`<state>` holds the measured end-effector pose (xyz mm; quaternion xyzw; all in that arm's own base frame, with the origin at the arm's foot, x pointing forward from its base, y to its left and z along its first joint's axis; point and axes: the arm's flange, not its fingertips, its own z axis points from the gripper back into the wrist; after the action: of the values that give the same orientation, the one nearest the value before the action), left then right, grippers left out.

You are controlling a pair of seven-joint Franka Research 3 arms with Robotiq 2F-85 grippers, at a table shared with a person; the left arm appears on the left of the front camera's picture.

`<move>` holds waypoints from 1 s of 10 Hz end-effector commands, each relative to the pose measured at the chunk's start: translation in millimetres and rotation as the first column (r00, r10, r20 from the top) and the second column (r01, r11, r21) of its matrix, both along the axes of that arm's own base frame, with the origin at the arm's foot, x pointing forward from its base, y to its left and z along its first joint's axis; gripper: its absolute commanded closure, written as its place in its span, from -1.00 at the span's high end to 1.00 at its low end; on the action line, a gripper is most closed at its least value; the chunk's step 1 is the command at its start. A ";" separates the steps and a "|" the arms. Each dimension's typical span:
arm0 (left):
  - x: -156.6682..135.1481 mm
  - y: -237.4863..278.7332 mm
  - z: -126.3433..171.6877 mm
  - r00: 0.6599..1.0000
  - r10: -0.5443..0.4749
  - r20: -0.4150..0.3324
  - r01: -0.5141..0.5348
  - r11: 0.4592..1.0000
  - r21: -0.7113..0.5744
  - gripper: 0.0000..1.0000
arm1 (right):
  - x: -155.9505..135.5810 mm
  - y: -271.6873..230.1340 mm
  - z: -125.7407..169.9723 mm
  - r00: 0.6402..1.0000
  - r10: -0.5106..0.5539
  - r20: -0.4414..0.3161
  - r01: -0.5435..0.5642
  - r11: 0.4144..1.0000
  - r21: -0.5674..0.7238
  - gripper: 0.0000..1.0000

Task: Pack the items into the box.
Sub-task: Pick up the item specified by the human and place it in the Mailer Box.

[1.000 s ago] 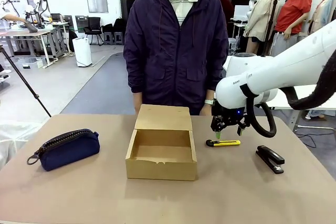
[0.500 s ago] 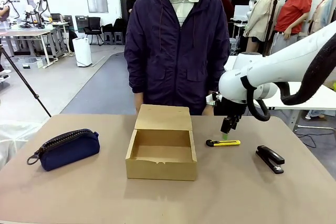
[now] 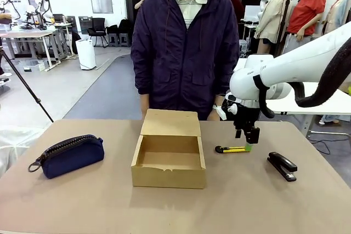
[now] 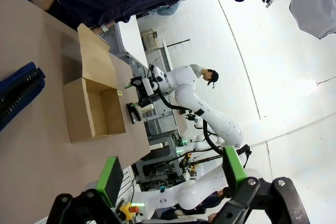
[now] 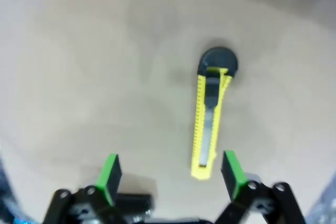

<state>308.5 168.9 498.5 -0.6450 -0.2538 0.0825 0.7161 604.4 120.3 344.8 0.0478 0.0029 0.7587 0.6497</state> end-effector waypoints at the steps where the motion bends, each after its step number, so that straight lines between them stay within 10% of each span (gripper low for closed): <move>1: 0.6 0.7 2.2 1.000 -0.002 0.023 0.002 1.000 -0.016 1.00 | -0.1 -4.8 -2.3 0.987 -0.162 -0.019 0.162 0.987 -0.015 1.00; 3: 0.6 0.7 2.2 1.000 -0.002 0.023 0.002 1.000 -0.016 1.00 | -0.1 0.1 0.0 1.000 0.007 0.000 -0.007 1.000 0.003 1.00; 7: 0.6 0.7 2.2 1.000 -0.002 0.023 0.002 1.000 -0.016 1.00 | 7.3 12.7 -34.7 0.977 -0.112 0.179 0.120 0.992 -0.037 1.00; 10: 0.6 0.7 2.2 1.000 -0.002 0.023 0.002 1.000 -0.016 1.00 | 10.1 16.2 -50.4 0.988 -0.106 0.115 0.116 0.990 -0.079 1.00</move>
<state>308.5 168.9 498.5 -0.6450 -0.2538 0.0824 0.7161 613.3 134.3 291.9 -0.0078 -0.0179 0.7297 0.6835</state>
